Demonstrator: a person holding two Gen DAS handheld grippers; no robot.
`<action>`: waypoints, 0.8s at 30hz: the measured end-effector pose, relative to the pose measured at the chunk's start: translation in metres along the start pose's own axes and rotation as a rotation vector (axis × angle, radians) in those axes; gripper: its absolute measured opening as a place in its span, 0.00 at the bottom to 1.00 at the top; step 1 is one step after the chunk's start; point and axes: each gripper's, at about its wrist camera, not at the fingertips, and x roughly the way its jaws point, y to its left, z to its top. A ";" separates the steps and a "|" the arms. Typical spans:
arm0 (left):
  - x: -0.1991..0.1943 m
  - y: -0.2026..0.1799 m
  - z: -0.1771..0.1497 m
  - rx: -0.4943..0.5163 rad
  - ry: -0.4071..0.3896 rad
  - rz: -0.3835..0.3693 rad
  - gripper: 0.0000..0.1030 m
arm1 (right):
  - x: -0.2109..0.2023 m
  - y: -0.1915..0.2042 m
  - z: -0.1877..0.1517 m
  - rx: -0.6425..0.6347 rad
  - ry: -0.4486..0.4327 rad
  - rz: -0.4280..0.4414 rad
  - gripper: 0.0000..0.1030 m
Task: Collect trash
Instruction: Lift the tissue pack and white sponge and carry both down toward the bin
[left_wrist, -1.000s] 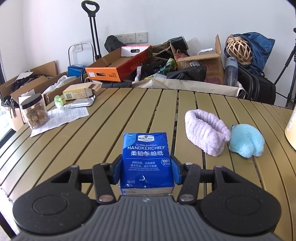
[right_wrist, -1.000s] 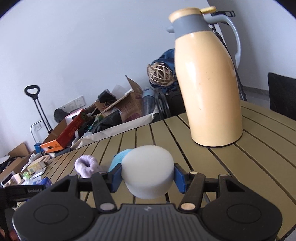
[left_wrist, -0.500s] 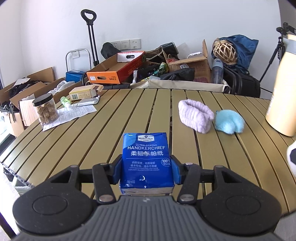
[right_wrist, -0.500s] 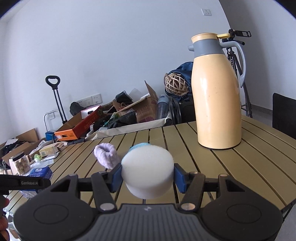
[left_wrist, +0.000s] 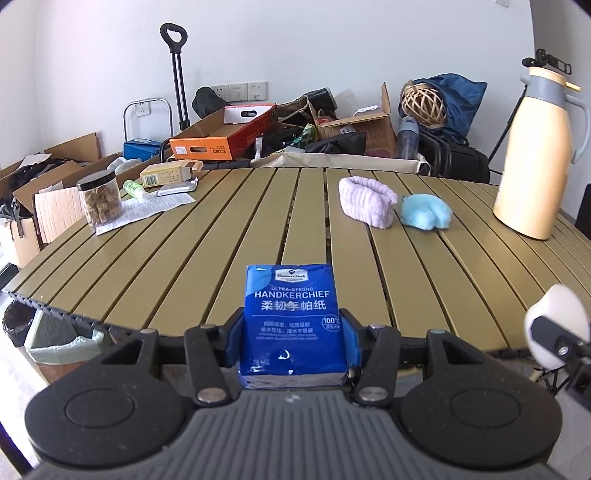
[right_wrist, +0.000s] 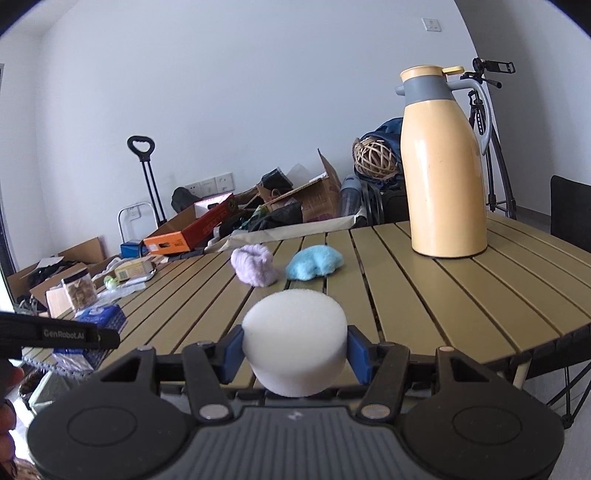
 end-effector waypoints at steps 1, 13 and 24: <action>-0.004 0.002 -0.004 0.001 -0.002 -0.003 0.51 | -0.002 0.001 -0.004 -0.005 0.007 0.001 0.55; -0.033 0.021 -0.047 0.018 0.015 -0.036 0.51 | -0.028 0.011 -0.047 -0.048 0.094 0.006 0.55; -0.041 0.040 -0.091 0.039 0.064 -0.049 0.51 | -0.041 0.025 -0.079 -0.086 0.180 0.009 0.55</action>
